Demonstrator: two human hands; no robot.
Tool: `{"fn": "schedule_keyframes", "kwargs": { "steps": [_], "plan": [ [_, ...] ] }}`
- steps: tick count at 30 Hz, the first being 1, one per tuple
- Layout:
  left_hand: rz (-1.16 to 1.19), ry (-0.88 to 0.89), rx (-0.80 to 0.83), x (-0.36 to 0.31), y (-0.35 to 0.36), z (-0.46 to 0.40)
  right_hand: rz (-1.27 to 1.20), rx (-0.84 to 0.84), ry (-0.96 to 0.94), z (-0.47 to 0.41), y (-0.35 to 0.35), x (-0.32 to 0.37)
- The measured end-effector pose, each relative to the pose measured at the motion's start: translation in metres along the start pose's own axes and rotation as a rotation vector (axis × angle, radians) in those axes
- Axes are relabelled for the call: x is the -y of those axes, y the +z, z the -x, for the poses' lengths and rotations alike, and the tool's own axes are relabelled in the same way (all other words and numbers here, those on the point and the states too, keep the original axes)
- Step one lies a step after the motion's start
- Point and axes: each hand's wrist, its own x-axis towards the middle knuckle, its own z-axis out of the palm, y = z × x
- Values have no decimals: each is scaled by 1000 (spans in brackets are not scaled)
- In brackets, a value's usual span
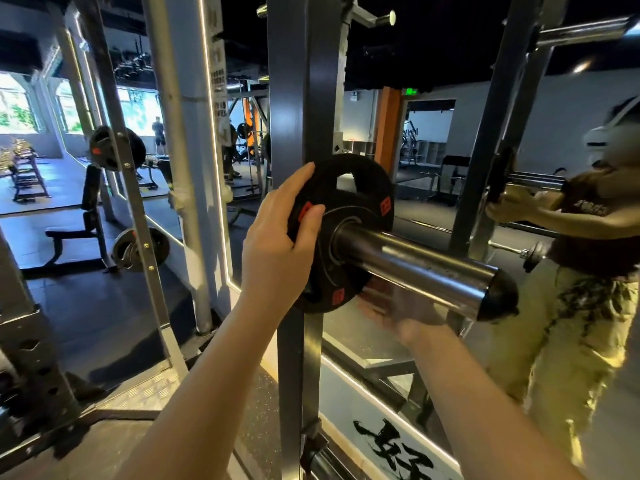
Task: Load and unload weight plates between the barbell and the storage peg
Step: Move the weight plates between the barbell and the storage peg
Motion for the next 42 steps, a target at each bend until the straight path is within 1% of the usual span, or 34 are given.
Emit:
{"fn": "schedule_keyframes", "kwargs": {
  "steps": [1, 5, 6, 8, 9, 10, 13, 14, 18, 21, 22, 25, 28, 30, 33, 38, 40, 42],
  "plan": [
    [12, -30, -16, 0, 1, 5, 19, -12, 9, 3, -6, -1],
    [58, -132, -74, -1, 9, 42, 75, 0, 175, 21, -38, -15],
    [86, -181, -70, -3, 13, 60, 67, 0, 222, 27, -48, -20],
    [101, -342, -51, -11, 17, 97, 45, 35, 306, 37, -65, -33],
    [75, -428, -25, -14, 17, 116, 46, 38, 329, 40, -70, -40],
    [29, -508, 36, -15, 15, 136, 54, 28, 345, 45, -72, -49],
    [-89, -732, 280, -13, 3, 198, 86, 77, 408, 62, -70, -86],
    [-130, -802, 327, -11, -5, 220, 105, 108, 455, 70, -66, -100],
    [-277, -989, 428, -12, -55, 322, 190, 266, 694, 110, -43, -163],
    [-320, -1209, 413, -30, -102, 398, 280, 368, 839, 140, -22, -212],
    [-356, -1290, 385, -39, -120, 421, 308, 397, 885, 154, -12, -229],
    [-431, -1445, 246, -69, -170, 475, 390, 500, 998, 201, 15, -278],
    [-488, -1533, 104, -98, -219, 516, 535, 600, 1092, 258, 42, -318],
    [-501, -1583, 5, -115, -249, 541, 670, 697, 1112, 296, 58, -342],
    [-440, -1672, -147, -146, -296, 587, 843, 836, 1099, 355, 87, -381],
    [-335, -1850, -380, -205, -377, 678, 1139, 1018, 994, 460, 137, -449],
    [-341, -1904, -478, -230, -412, 716, 1273, 1142, 954, 508, 151, -474],
    [-359, -1954, -581, -257, -446, 750, 1375, 1281, 963, 561, 164, -496]
  ]
}}
